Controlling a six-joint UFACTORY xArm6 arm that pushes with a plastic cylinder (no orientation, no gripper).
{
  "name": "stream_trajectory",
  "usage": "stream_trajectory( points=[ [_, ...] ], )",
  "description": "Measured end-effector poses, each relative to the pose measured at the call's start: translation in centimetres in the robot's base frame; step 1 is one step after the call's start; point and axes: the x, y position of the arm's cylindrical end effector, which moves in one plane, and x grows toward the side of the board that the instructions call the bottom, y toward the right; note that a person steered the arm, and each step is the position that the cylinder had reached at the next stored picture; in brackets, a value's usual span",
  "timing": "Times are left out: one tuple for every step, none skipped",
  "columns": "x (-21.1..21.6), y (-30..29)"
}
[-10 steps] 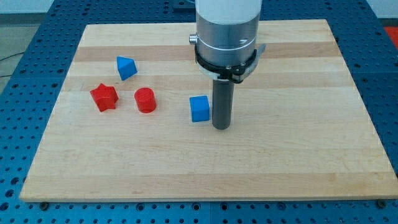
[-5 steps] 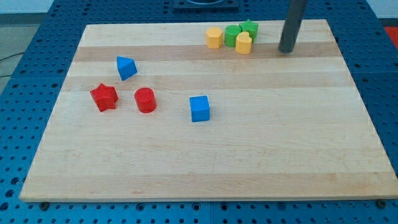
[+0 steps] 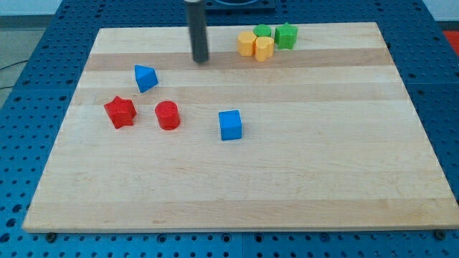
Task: Separate the yellow blocks from the green circle
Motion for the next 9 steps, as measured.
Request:
stream_trajectory(
  points=[
    [-4.6,1.3],
    [-7.7,1.3],
    [-8.2,2.7],
    [-8.2,7.0],
    [-7.7,12.2],
    [-4.7,11.9],
    [-0.7,11.8],
    [3.4,12.4],
    [4.1,16.3]
  ],
)
